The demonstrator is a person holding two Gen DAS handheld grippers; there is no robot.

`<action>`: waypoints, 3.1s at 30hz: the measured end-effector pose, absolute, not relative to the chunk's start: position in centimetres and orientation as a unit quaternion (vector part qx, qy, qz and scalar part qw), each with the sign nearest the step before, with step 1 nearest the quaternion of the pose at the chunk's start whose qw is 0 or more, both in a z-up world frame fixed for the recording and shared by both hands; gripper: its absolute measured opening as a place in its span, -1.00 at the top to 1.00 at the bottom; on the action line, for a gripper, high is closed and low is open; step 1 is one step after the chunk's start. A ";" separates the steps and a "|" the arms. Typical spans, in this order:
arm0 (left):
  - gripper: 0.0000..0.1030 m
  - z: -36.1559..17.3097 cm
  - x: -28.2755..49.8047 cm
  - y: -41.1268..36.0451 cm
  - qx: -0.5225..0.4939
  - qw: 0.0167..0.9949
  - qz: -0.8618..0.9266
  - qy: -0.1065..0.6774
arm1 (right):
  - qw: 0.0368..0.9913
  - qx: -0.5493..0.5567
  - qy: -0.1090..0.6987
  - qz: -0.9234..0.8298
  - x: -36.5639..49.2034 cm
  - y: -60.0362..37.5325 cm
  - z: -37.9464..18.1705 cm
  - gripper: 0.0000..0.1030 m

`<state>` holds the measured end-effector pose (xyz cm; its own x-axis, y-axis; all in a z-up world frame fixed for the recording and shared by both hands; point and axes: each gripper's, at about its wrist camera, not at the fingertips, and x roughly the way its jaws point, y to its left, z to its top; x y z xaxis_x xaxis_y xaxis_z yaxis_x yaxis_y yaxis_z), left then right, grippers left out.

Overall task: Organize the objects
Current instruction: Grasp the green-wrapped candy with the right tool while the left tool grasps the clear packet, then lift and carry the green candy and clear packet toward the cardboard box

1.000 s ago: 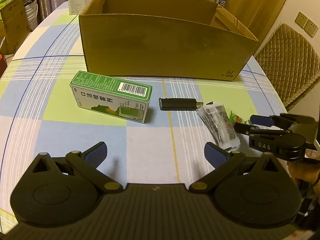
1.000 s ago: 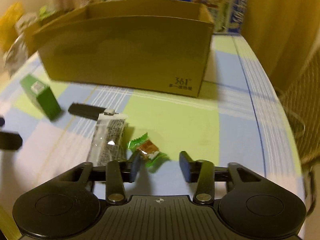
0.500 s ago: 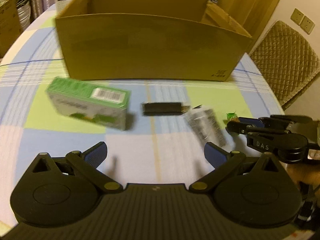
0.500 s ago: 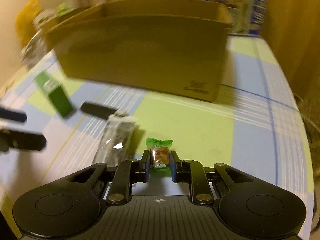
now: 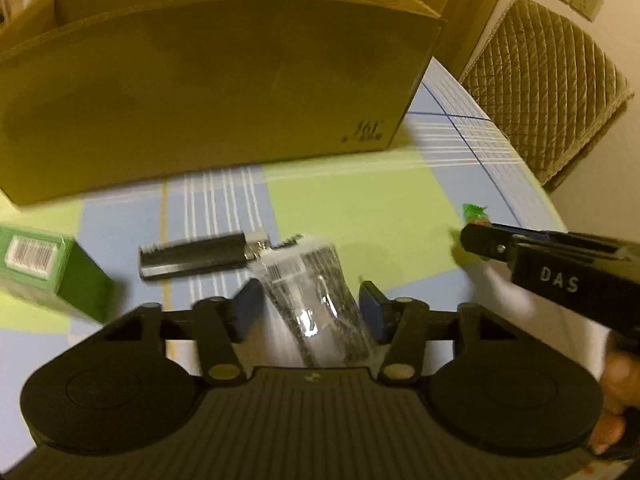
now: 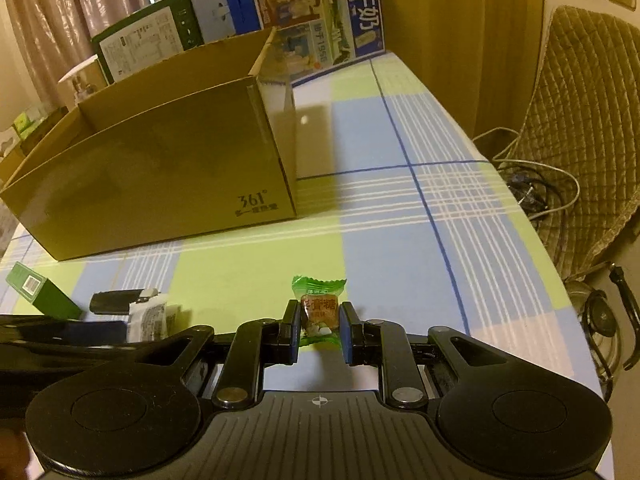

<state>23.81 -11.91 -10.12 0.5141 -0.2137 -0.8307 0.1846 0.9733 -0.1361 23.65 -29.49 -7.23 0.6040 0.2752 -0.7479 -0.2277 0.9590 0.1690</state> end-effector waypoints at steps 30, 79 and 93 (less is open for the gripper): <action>0.40 -7.5 17.1 -6.0 0.022 0.877 -0.090 0.471 | 0.867 0.037 0.441 0.230 18.4 -25.1 -6.2 0.68; 0.40 2.6 7.0 -2.5 -0.010 0.913 -0.062 0.403 | 0.892 0.024 0.382 0.242 8.5 -24.6 3.0 0.68; 0.40 2.7 7.2 -2.6 -0.012 0.912 -0.064 0.405 | 0.891 0.023 0.383 0.242 8.9 -24.7 2.9 0.68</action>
